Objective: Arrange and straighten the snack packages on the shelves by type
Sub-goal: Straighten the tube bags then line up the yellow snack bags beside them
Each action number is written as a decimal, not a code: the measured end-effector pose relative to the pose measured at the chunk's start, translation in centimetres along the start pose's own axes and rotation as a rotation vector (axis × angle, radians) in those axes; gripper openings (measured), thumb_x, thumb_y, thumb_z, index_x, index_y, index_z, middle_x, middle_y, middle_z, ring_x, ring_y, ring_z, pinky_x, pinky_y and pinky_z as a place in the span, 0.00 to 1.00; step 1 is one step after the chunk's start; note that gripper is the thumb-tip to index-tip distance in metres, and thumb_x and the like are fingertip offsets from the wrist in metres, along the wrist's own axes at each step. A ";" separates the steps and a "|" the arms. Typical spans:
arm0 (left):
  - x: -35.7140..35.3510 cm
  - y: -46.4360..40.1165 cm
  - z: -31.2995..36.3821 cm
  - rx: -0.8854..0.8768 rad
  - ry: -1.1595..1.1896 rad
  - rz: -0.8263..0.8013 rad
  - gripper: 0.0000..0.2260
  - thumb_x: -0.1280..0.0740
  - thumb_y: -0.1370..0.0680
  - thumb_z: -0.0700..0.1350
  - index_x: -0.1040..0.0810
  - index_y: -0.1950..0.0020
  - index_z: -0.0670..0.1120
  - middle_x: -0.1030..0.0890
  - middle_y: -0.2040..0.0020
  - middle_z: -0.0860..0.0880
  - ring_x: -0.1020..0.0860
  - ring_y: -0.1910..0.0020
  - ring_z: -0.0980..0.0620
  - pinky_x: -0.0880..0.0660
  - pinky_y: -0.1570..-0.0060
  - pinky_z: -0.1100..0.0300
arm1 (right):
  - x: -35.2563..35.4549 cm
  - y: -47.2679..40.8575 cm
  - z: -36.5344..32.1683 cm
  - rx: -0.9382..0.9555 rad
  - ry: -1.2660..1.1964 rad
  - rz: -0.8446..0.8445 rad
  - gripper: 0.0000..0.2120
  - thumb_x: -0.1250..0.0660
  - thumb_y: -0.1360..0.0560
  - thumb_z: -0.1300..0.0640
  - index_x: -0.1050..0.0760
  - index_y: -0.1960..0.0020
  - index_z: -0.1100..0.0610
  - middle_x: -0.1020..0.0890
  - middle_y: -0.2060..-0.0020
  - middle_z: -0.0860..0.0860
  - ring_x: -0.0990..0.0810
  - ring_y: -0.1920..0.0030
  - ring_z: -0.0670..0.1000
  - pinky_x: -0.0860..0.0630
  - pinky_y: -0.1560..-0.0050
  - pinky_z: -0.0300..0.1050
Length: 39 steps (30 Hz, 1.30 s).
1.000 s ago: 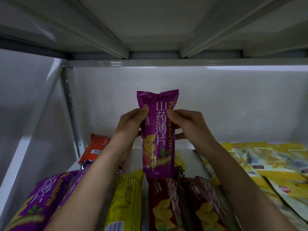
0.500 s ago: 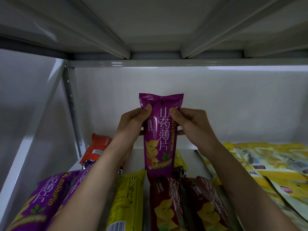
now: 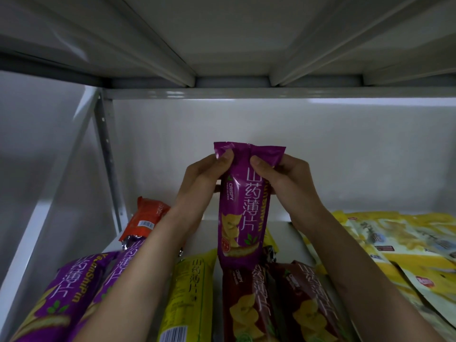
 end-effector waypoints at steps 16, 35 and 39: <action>-0.1 0.3 0.9 -0.053 0.083 -0.026 0.14 0.32 0.20 0.50 0.16 0.38 0.44 0.12 0.45 0.46 0.14 0.45 0.48 0.19 0.42 0.57 | 0.0 0.3 -1.1 0.070 -0.073 0.049 0.03 0.27 0.22 0.62 0.14 0.50 0.58 0.11 0.57 0.51 0.12 0.54 0.50 0.19 0.54 0.38; -0.5 0.3 -0.5 0.043 0.031 -0.041 0.17 0.30 0.20 0.53 0.15 0.40 0.42 0.12 0.46 0.46 0.13 0.46 0.48 0.18 0.43 0.57 | 1.4 -0.4 -0.5 -0.001 0.000 0.026 0.08 0.29 0.19 0.55 0.14 0.47 0.58 0.11 0.54 0.52 0.12 0.53 0.50 0.17 0.54 0.41; 0.7 0.1 -0.4 0.010 0.054 0.079 0.15 0.30 0.20 0.50 0.15 0.43 0.40 0.12 0.48 0.44 0.13 0.49 0.45 0.16 0.45 0.53 | 0.7 -0.4 0.4 -0.124 0.002 -0.103 0.18 0.29 0.23 0.47 0.15 0.43 0.61 0.11 0.49 0.54 0.12 0.47 0.52 0.17 0.47 0.45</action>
Point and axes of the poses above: each hand's wrist, its own y-axis away from the middle knuckle, its own x-axis out of the back of the hand, z = x × y, the point moved 7 cm from there along -y, towards the middle knuckle
